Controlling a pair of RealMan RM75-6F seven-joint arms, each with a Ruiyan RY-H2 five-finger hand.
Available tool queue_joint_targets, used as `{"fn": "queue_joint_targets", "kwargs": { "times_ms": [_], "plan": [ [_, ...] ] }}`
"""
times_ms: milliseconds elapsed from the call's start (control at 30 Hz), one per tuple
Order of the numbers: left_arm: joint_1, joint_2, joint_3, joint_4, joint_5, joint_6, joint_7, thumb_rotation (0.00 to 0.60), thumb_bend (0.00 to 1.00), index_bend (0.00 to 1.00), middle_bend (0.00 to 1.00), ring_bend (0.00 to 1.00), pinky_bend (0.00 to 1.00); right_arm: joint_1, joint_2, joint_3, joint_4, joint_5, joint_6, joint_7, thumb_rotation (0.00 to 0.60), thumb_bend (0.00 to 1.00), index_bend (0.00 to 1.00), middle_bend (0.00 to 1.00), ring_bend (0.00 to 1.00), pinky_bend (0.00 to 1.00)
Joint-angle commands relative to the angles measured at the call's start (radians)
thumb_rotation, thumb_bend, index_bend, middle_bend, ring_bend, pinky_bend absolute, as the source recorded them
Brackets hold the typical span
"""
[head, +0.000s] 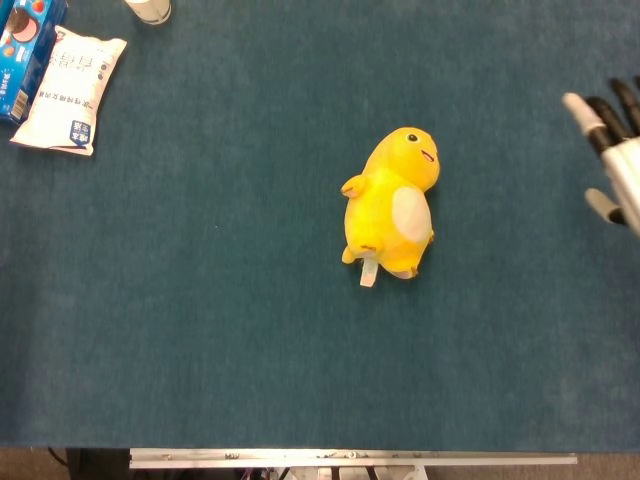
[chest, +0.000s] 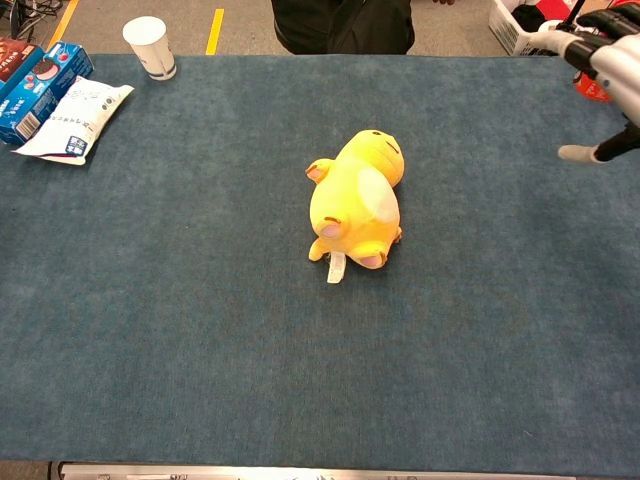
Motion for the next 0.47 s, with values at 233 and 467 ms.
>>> {"fn": "queue_joint_targets", "kwargs": {
  "times_ms": [233, 467],
  "plan": [
    [-0.006, -0.011, -0.002, 0.000, 0.000, 0.000, 0.011, 0.600, 0.39, 0.44, 0.43, 0.32, 0.42, -0.084, 0.028, -0.021, 0.017, 0.014, 0.076, 0.008, 0.600, 0.14, 0.11, 0.21, 0.02, 0.00],
    [-0.008, -0.014, 0.001, -0.005, 0.001, -0.003, 0.016, 0.600, 0.39, 0.44, 0.43, 0.32, 0.41, -0.118, 0.037, -0.020, 0.011, -0.009, 0.108, 0.030, 0.600, 0.14, 0.11, 0.21, 0.02, 0.00]
  ]
}}
